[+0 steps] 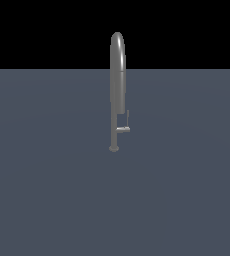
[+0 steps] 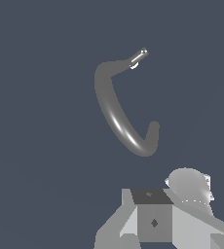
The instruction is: Turn on the faucet by rotating a designated handle.
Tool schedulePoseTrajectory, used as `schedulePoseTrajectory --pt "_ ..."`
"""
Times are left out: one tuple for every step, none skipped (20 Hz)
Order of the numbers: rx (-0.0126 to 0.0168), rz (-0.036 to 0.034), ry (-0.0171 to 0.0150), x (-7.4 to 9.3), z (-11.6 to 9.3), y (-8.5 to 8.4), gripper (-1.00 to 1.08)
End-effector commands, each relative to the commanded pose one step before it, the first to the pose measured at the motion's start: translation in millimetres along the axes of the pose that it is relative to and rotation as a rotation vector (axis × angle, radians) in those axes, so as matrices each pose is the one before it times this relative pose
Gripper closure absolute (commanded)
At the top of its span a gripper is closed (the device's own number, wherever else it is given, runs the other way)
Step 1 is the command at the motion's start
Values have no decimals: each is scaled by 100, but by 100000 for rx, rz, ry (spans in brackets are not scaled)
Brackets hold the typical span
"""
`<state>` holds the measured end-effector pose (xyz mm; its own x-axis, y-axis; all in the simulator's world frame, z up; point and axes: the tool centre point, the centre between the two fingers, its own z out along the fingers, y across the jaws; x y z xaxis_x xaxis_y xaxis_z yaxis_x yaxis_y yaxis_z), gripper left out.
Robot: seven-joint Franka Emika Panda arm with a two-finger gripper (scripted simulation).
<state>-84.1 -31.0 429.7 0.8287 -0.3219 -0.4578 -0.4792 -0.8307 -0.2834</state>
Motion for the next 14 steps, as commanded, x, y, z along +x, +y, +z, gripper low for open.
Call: schedulePoseTrajectory --pt "3481 3651 -4199 1589 388 -63 108" --pt "1390 1460 -1689 632 153 -27 108" --pt "1401 1469 -1702 636 154 -27 108" --pt "1412 1478 -1716 640 155 -27 108" --pt "1424 1489 -1731 645 156 -26 108" --pt "1437 1500 -1747 650 157 -26 108" --pt "1451 1513 -1763 655 158 -26 108" --pt "1466 1527 -1782 661 159 -26 108" --pt "1481 1541 -1800 666 160 -26 108" --pt "1498 1558 -1822 673 161 -26 108" --pt "1516 1575 -1843 680 163 -26 108" --pt "1535 1595 -1867 687 164 -26 108" --pt "1555 1615 -1892 696 166 -26 108" --pt "1578 1638 -1919 705 168 -26 108"
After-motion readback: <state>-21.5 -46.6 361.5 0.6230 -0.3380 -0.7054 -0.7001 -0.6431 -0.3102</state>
